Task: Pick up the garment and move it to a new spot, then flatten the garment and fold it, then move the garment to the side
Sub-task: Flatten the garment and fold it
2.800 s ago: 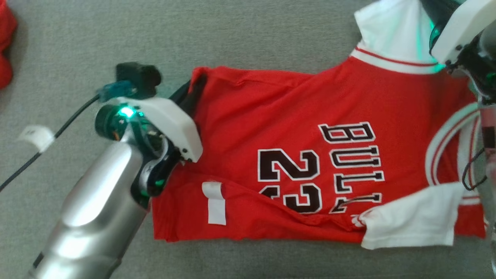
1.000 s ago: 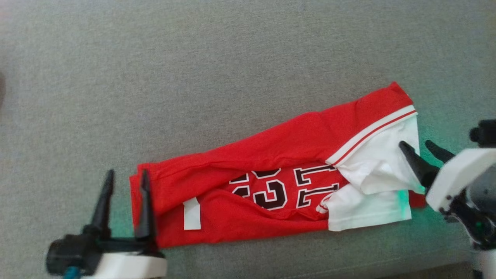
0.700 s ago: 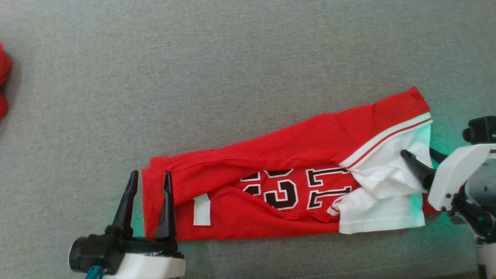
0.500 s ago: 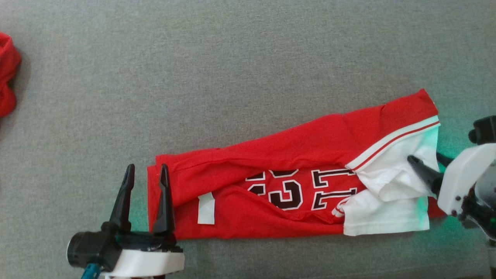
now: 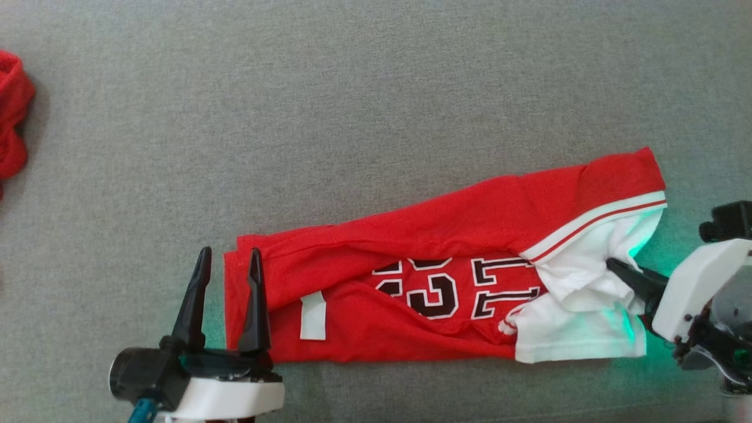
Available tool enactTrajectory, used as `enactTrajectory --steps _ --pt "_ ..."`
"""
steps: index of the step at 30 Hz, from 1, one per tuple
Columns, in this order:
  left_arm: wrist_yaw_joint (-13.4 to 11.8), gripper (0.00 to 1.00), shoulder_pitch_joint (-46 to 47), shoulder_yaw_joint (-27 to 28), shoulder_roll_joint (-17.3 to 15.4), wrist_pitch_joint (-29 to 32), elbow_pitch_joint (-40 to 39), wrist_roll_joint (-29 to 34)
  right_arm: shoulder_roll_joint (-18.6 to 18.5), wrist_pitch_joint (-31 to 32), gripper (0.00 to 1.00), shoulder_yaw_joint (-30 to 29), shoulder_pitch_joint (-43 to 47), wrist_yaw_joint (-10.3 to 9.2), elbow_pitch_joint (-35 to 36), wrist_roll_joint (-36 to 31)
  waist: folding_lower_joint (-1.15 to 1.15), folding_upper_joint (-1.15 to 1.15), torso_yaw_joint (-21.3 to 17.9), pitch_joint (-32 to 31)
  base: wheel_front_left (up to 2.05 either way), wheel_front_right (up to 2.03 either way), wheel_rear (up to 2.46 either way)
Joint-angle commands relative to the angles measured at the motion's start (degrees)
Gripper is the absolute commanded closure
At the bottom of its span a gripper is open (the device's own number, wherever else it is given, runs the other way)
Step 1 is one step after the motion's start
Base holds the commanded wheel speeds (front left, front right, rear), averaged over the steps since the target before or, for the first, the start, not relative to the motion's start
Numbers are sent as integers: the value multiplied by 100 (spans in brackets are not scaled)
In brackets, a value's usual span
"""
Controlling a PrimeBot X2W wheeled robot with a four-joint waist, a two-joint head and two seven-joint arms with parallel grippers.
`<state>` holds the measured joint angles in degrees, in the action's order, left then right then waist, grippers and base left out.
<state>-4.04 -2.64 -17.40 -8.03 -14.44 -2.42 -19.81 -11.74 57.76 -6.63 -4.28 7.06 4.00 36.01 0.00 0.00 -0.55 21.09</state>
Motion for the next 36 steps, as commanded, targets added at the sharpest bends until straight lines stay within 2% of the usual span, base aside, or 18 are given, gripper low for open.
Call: enactTrajectory --steps 1,6,12,19,22,30,36 --pt "41 0 -5 244 53 -55 -139 80 135 69 100 28 -131 43 94 106 0 0 10 -10 0 0 0" --pt "204 0 -41 390 202 -55 -88 170 484 243 100 -667 -565 43 123 194 0 0 39 -45 0 0 0" --pt "367 0 -74 521 368 -55 -41 221 539 431 100 -1189 -912 43 296 -1 0 0 49 -81 0 0 0" --pt "515 0 -85 616 467 -55 48 258 475 631 100 -1490 -1081 43 588 -163 0 0 22 -156 0 0 0" --pt "565 0 -55 650 487 -55 100 256 504 790 100 -1349 -1064 43 896 -107 0 0 13 -195 0 0 0" --pt "671 0 8 689 507 -55 230 293 750 1259 100 -518 -640 43 1757 218 0 0 66 -383 0 0 0" --pt "661 0 30 718 512 -56 268 211 869 1471 100 555 -99 43 2119 456 0 0 214 -549 0 0 0"
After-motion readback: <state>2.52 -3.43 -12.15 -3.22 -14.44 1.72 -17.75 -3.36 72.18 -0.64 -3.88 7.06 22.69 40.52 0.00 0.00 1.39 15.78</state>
